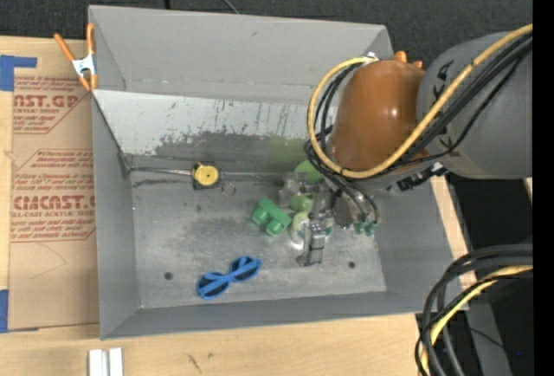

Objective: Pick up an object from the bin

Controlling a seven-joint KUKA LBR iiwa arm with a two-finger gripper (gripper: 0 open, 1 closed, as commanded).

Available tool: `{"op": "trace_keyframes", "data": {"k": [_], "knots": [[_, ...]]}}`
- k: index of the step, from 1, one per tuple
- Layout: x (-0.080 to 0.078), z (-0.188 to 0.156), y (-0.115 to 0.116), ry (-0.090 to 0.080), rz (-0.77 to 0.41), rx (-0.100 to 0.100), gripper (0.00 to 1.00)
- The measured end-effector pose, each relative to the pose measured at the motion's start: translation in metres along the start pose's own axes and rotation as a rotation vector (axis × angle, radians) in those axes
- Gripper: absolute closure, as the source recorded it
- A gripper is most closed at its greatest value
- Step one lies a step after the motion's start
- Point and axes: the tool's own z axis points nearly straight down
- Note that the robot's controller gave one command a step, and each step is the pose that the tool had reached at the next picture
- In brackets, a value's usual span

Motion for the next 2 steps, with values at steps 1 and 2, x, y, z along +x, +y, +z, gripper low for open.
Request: {"op": "trace_keyframes", "data": {"k": [1,2], "knots": [[-0.031,0.101,-0.033,-0.006,0.189,0.000,0.00],[-0.059,0.098,-0.010,-0.013,-0.029,0.001,0.00]]}}
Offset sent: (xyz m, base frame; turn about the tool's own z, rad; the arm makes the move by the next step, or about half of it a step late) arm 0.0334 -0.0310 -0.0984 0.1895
